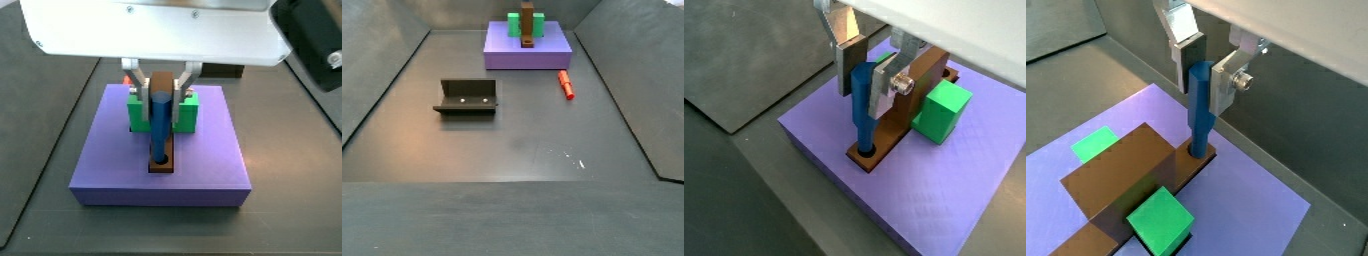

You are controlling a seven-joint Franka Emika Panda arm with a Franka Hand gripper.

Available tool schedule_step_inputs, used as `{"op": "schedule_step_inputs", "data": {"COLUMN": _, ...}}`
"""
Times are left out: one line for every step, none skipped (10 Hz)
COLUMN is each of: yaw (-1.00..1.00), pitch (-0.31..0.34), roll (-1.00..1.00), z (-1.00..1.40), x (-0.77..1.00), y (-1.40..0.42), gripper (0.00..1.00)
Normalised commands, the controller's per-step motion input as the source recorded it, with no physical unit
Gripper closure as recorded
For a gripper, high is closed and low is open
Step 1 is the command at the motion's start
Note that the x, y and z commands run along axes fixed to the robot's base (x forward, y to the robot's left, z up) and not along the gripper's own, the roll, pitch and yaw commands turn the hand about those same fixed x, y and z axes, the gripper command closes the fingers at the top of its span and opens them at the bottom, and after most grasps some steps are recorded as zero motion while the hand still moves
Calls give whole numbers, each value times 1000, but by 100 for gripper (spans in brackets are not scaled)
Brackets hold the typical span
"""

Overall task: Pick up the blue object. Move up. Place the blue object on the fixture. Regrasp the blue object. Move to above the board. Insert the blue object.
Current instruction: Insert the blue object.

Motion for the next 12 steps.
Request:
{"op": "schedule_step_inputs", "data": {"yaw": 0, "pitch": 0, "roll": 0, "z": -183, "x": 103, "y": -134, "gripper": 100}}
{"op": "schedule_step_inputs", "data": {"yaw": 0, "pitch": 0, "roll": 0, "z": -211, "x": 249, "y": -160, "gripper": 100}}
{"op": "schedule_step_inputs", "data": {"yaw": 0, "pitch": 0, "roll": 1, "z": -240, "x": 269, "y": -146, "gripper": 100}}
{"op": "schedule_step_inputs", "data": {"yaw": 0, "pitch": 0, "roll": 61, "z": -266, "x": 177, "y": -83, "gripper": 100}}
{"op": "schedule_step_inputs", "data": {"yaw": 0, "pitch": 0, "roll": 141, "z": -306, "x": 0, "y": 0, "gripper": 100}}
{"op": "schedule_step_inputs", "data": {"yaw": 0, "pitch": 0, "roll": 173, "z": -277, "x": -40, "y": 0, "gripper": 100}}
{"op": "schedule_step_inputs", "data": {"yaw": 0, "pitch": 0, "roll": 184, "z": -251, "x": -94, "y": 29, "gripper": 100}}
{"op": "schedule_step_inputs", "data": {"yaw": 0, "pitch": 0, "roll": 147, "z": -217, "x": -54, "y": 0, "gripper": 100}}
{"op": "schedule_step_inputs", "data": {"yaw": 0, "pitch": 0, "roll": 174, "z": -229, "x": -54, "y": 0, "gripper": 100}}
{"op": "schedule_step_inputs", "data": {"yaw": 0, "pitch": 0, "roll": 110, "z": -231, "x": -26, "y": 0, "gripper": 100}}
{"op": "schedule_step_inputs", "data": {"yaw": 0, "pitch": -14, "roll": 27, "z": -397, "x": 0, "y": 0, "gripper": 100}}
{"op": "schedule_step_inputs", "data": {"yaw": 0, "pitch": -36, "roll": 0, "z": -514, "x": 186, "y": 0, "gripper": 100}}
